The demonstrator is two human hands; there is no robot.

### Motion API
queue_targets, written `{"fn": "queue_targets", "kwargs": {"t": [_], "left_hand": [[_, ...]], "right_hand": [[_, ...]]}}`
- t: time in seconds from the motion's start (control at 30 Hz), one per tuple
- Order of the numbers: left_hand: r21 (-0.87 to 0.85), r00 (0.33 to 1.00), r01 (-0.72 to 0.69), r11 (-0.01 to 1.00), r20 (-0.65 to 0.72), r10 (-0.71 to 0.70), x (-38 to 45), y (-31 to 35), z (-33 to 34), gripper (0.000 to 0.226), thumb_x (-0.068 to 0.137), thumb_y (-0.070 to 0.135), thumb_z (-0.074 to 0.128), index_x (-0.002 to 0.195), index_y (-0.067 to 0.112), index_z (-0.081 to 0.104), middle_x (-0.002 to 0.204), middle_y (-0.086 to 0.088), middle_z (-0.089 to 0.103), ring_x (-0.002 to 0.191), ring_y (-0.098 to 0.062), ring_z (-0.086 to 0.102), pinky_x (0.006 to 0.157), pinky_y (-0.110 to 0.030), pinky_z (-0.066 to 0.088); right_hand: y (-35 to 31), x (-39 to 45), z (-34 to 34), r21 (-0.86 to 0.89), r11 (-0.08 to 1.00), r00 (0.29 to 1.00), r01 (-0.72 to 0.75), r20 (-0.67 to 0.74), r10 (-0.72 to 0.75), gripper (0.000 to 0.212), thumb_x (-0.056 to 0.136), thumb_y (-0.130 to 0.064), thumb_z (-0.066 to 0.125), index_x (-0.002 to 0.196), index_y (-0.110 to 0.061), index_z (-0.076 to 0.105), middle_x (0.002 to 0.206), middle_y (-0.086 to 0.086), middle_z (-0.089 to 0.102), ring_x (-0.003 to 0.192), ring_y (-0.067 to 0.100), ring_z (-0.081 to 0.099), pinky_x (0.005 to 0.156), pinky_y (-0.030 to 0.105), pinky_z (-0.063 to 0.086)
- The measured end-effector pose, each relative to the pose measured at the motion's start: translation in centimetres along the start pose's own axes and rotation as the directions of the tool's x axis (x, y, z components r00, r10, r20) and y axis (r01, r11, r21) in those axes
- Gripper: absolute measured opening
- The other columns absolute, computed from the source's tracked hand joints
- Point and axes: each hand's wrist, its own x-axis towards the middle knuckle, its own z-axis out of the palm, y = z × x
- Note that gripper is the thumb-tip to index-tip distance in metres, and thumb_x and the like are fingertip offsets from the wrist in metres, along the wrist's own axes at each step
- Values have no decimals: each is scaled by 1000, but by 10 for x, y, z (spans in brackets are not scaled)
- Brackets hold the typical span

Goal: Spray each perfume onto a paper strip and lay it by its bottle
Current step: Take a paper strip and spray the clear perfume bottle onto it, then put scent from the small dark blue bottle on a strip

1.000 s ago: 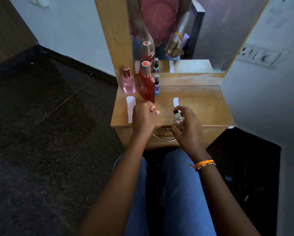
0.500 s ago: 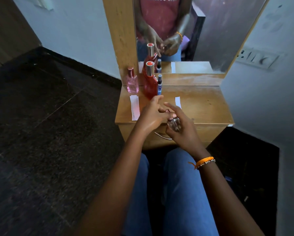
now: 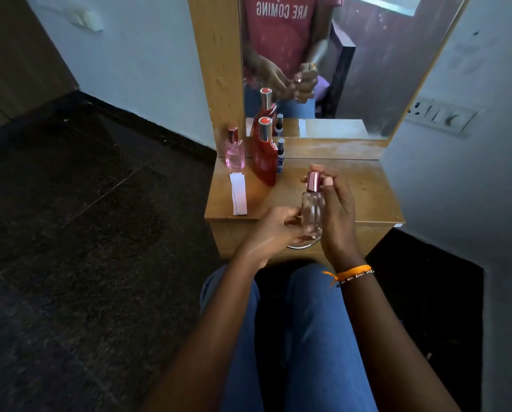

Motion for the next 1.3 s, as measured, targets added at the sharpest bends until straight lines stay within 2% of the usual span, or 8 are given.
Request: {"fn": "queue_targets", "kwargs": {"t": [0.13, 0.33, 0.43, 0.57, 0.7, 0.87, 1.13, 1.3], "left_hand": [[76, 987, -59, 995, -145, 69, 3, -6, 3, 22, 79, 1, 65, 92, 19, 66, 85, 2, 66, 86, -13, 62, 92, -42, 50], [194, 960, -109, 975, -232, 154, 10, -10, 4, 25, 75, 9, 70, 100, 12, 67, 97, -9, 72, 93, -21, 66, 86, -31, 50], [227, 944, -130, 965, -269, 190, 13, -8, 5, 28, 78, 11, 69, 106, 10, 66, 100, -7, 71, 93, -16, 66, 76, -20, 52], [251, 936, -126, 960, -291, 199, 20, -5, 3, 35, 79, 12, 70, 113, 11, 63, 107, -8, 69, 100, -18, 65, 78, -23, 51], [279, 942, -77, 957, -294, 161, 22, -6, 0, 50, 81, 11, 68, 129, 14, 52, 125, -3, 60, 109, -13, 57, 85, -19, 41], [292, 923, -36, 956, -357, 144, 21, -7, -14, 32, 86, 10, 60, 118, 12, 59, 116, -4, 64, 102, -13, 58, 85, -18, 41], [298, 926, -22, 954, -355, 132, 27, -18, -21, 26, 86, 7, 59, 111, 13, 64, 101, 2, 65, 89, -7, 59, 74, -10, 43], [298, 928, -22, 954, -348, 130, 29, -20, -22, 26, 87, 6, 58, 112, 13, 64, 105, 0, 66, 90, -6, 58, 72, -2, 41]], "right_hand": [[-3, 9, -6, 79, 996, 999, -46, 11, 45, 18, 91, -14, 54, 105, -19, 65, 100, 11, 64, 94, 17, 61, 86, 41, 49], [-5, 8, -14, 16, 999, 998, -52, 24, 52, 39, 80, -10, 70, 116, -18, 59, 87, 0, 61, 86, 12, 57, 79, 20, 50], [-2, 2, -19, 6, 997, 993, -83, 89, 82, 47, 76, -21, 73, 120, -23, 57, 98, 1, 63, 92, 15, 59, 82, 27, 54], [7, -4, -25, -51, 992, 986, -112, 120, 117, 35, 76, -2, 73, 101, -23, 62, 92, -5, 67, 84, 7, 61, 70, 22, 52], [15, 17, -31, -151, 983, 991, -101, 77, 113, 33, 77, 3, 69, 101, -18, 61, 99, 3, 66, 92, 12, 60, 82, 25, 51], [27, 56, -36, -285, 956, 995, -73, 46, 89, 29, 80, -3, 68, 105, -13, 60, 110, 7, 67, 104, 23, 61, 91, 40, 52], [48, 82, -31, -434, 898, 992, -76, 58, 112, 27, 83, -2, 65, 109, -9, 59, 109, 6, 66, 102, 21, 62, 81, 24, 51], [50, 82, -30, -458, 884, 990, -98, 46, 133, 32, 83, -4, 66, 113, -11, 58, 112, 3, 65, 104, 19, 61, 89, 32, 53]]}}
